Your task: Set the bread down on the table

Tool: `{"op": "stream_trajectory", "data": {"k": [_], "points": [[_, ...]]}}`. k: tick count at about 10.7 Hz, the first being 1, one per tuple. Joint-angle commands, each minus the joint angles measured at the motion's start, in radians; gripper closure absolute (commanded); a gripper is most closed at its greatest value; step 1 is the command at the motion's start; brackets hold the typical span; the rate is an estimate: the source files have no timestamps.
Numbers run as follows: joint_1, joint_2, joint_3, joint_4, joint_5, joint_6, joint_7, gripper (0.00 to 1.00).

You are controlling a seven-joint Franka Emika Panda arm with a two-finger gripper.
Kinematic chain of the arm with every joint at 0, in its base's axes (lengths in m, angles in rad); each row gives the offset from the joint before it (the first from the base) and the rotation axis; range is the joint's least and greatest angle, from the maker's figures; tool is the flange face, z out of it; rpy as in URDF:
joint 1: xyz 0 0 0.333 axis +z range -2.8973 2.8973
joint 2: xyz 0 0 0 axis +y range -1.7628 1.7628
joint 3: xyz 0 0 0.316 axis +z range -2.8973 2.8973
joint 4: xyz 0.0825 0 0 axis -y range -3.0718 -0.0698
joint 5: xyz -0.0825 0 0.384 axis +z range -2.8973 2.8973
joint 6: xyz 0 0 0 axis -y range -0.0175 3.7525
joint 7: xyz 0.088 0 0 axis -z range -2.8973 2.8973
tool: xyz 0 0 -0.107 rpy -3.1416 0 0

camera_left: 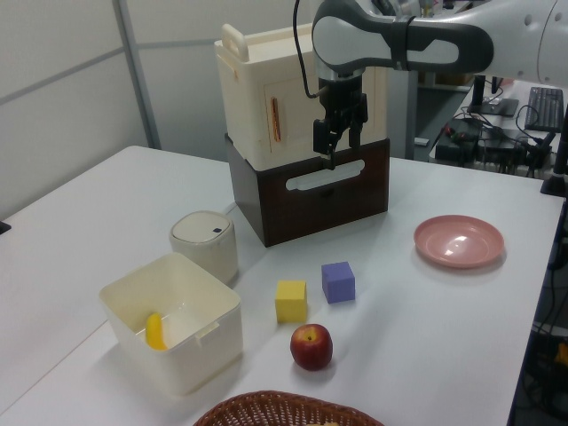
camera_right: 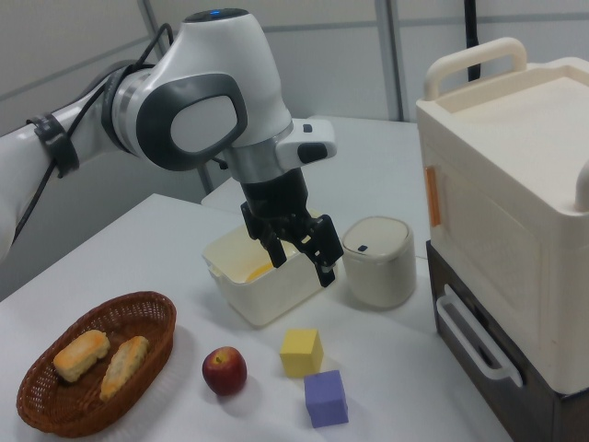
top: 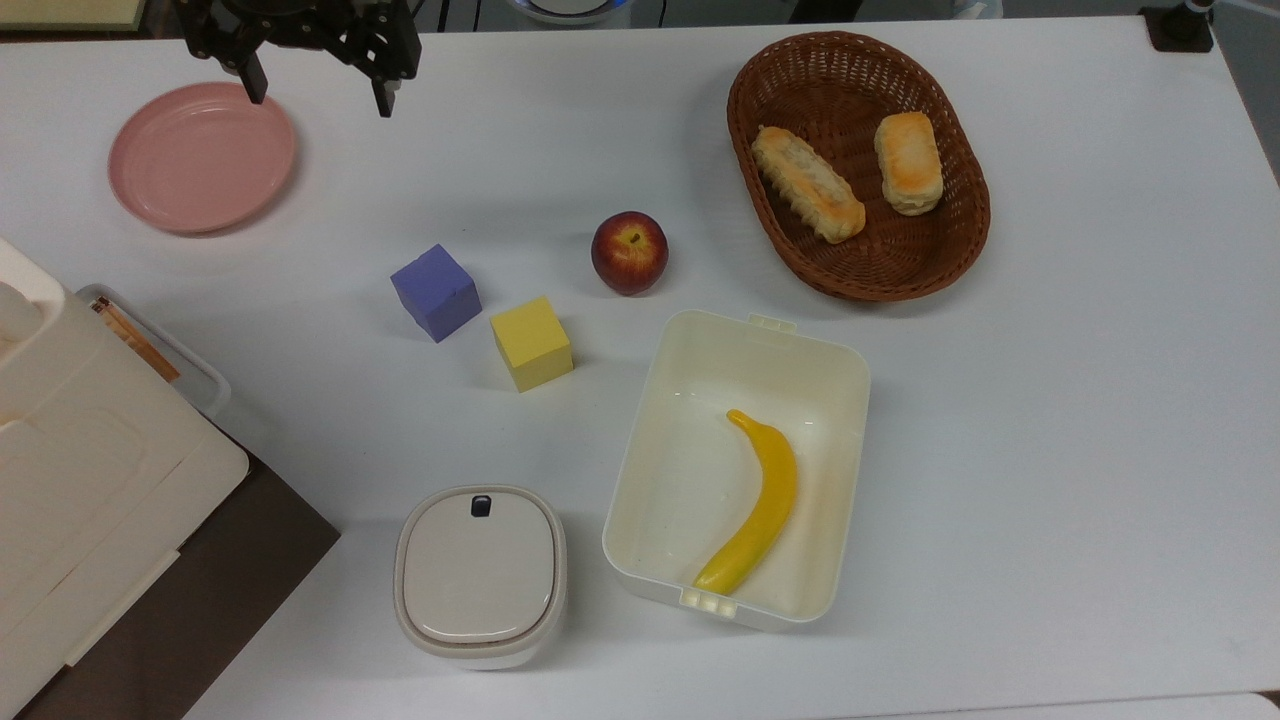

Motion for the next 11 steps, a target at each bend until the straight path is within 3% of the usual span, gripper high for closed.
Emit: {"op": "stream_trajectory", "data": {"k": [1,11], "points": [[0.002,-0.015,0.011,-0.017,0.027,-0.013,-0.098,0.00],[0.007,-0.012,0.009,-0.017,0.031,-0.016,-0.124,0.00]]}}
